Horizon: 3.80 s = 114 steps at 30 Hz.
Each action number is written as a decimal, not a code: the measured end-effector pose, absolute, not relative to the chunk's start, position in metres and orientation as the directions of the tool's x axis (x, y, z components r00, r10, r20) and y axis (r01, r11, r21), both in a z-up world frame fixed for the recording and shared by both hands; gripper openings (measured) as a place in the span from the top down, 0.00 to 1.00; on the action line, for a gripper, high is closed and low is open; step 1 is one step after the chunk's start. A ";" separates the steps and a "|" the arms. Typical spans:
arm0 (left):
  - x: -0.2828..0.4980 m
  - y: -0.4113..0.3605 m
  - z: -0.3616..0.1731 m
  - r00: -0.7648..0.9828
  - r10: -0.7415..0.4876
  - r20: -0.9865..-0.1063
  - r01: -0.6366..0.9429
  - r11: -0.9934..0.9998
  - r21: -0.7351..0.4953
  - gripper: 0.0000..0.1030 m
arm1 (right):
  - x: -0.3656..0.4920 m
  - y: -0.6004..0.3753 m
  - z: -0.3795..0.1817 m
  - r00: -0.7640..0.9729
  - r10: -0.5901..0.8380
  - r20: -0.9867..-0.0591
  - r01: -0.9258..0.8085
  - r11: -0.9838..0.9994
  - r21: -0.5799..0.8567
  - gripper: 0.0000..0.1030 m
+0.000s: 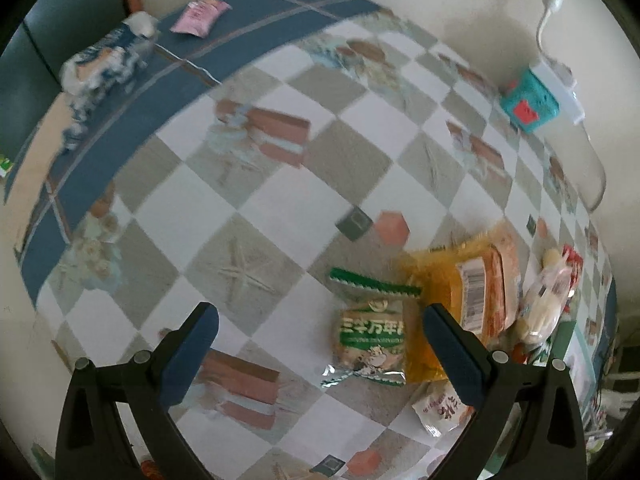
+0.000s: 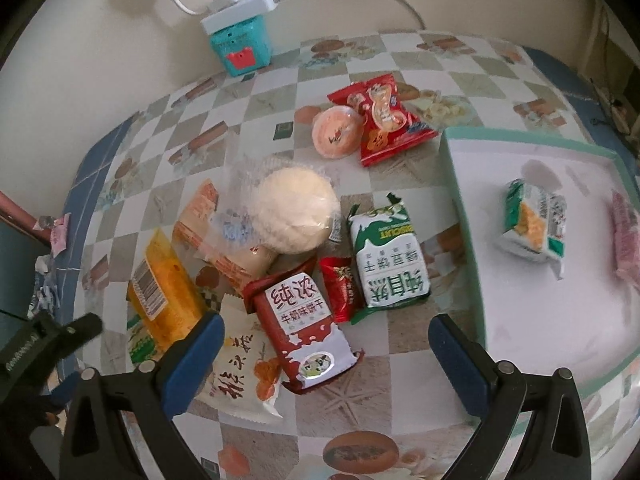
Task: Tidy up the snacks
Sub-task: 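Move both grippers back over the snack pile, then grasp the round cookie packet with the left gripper while the right grasps the red milk biscuit pack, then carry both packs into the white tray and open both grippers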
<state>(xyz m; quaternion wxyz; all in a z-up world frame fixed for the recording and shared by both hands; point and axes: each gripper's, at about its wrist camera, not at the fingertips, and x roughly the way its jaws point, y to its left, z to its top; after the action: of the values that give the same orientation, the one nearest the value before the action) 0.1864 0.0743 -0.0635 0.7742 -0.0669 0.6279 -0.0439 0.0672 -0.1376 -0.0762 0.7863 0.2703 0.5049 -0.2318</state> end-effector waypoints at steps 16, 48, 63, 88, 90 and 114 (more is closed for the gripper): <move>0.192 0.045 -0.104 0.095 -0.093 -0.991 0.021 0.996 -0.091 0.01 | 0.076 -0.139 -0.099 0.361 -0.063 -0.930 0.639 0.744 0.198 0.22; 0.194 -0.021 -0.104 0.140 -0.037 -0.989 0.131 0.991 -0.018 0.48 | 0.072 -0.139 -0.103 0.365 -0.034 -0.930 0.614 0.760 0.213 0.57; 0.209 0.020 -0.090 0.145 -0.134 -0.980 0.070 0.990 -0.125 0.50 | 0.063 -0.140 -0.085 0.423 0.012 -0.906 0.596 0.749 0.288 0.58; 0.179 0.041 -0.024 0.296 -0.205 -0.933 0.110 0.977 -0.180 0.50 | 0.027 -0.152 -0.025 0.508 -0.068 -0.859 0.606 0.736 0.301 0.58; 0.178 0.037 -0.022 0.306 -0.207 -0.929 0.121 0.977 -0.178 0.50 | 0.021 -0.158 -0.022 0.507 -0.083 -0.858 0.618 0.729 0.295 0.58; 0.101 -0.088 0.020 0.320 -0.300 -0.899 0.417 0.896 -0.150 0.50 | -0.104 -0.291 -0.011 0.390 -0.306 -0.868 0.874 0.419 0.245 0.58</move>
<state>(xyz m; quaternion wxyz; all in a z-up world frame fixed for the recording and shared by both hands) 0.1006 -0.0878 0.0196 0.8107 0.0543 0.5395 -0.2210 -0.1038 -0.2908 -0.0112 0.7484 0.3676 0.3863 -0.3944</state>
